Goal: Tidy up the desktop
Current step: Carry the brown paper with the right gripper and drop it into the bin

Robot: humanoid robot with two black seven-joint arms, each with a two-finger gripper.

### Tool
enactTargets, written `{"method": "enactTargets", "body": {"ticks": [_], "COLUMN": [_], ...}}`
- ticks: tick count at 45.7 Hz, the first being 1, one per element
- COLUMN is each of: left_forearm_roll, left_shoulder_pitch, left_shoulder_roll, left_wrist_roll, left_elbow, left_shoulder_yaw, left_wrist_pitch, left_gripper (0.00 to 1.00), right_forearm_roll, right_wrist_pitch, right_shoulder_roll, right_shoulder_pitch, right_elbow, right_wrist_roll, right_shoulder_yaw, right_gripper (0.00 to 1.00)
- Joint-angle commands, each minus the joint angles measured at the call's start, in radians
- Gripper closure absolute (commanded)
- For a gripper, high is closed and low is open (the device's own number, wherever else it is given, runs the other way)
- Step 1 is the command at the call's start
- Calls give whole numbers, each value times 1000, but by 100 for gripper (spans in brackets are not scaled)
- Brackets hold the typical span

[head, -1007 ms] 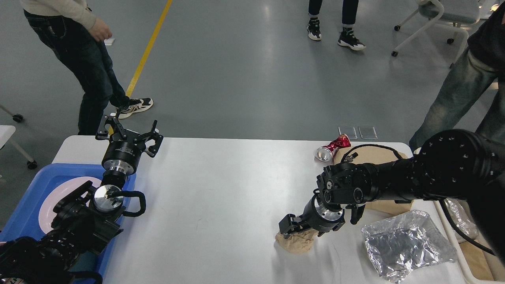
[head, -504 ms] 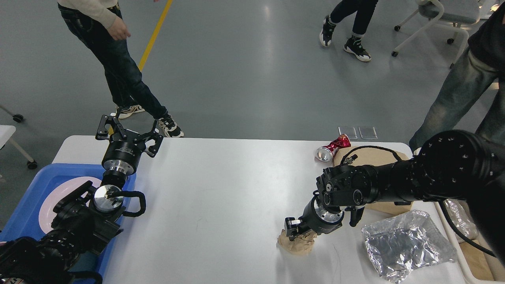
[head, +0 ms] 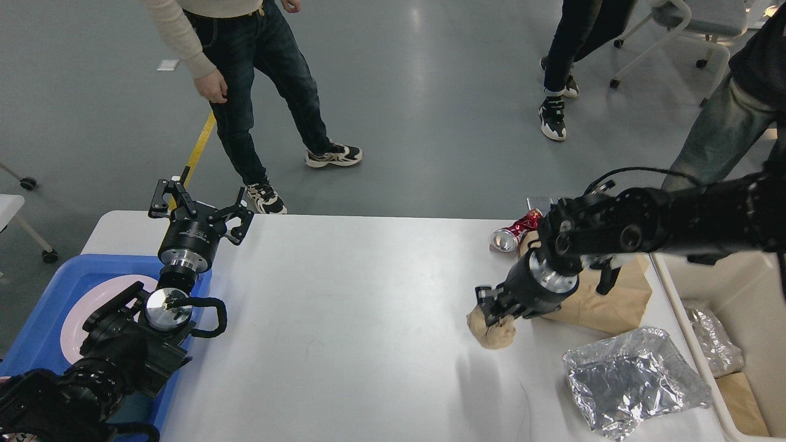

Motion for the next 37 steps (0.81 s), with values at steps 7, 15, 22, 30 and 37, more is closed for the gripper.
{"method": "enactTargets", "body": {"ticks": [7, 15, 22, 30, 37], "left_forearm_roll": [0, 0, 0, 0, 0], "left_shoulder_pitch": [0, 0, 0, 0, 0], "left_shoulder_roll": [0, 0, 0, 0, 0], "left_wrist_roll": [0, 0, 0, 0, 0], "left_elbow": [-1, 1, -1, -1, 1], "left_shoulder_yaw": [1, -1, -1, -1, 1], "left_wrist_pitch": [0, 0, 0, 0, 0], "left_gripper": [3, 4, 4, 4, 4], "right_forearm_roll": [-8, -25, -34, -32, -29], "right_wrist_pitch": [207, 227, 203, 92, -82], "right_shoulder_roll": [-306, -406, -436, -505, -541], "right_shoulder_pitch": [365, 461, 383, 91, -174], "right_elbow": [40, 3, -115, -334, -440], "right_wrist_roll": [-1, -38, -47, -47, -47], "right_shoulder_yaw": [-13, -17, -126, -162, -134], "right_gripper": [100, 100, 100, 100, 100]}}
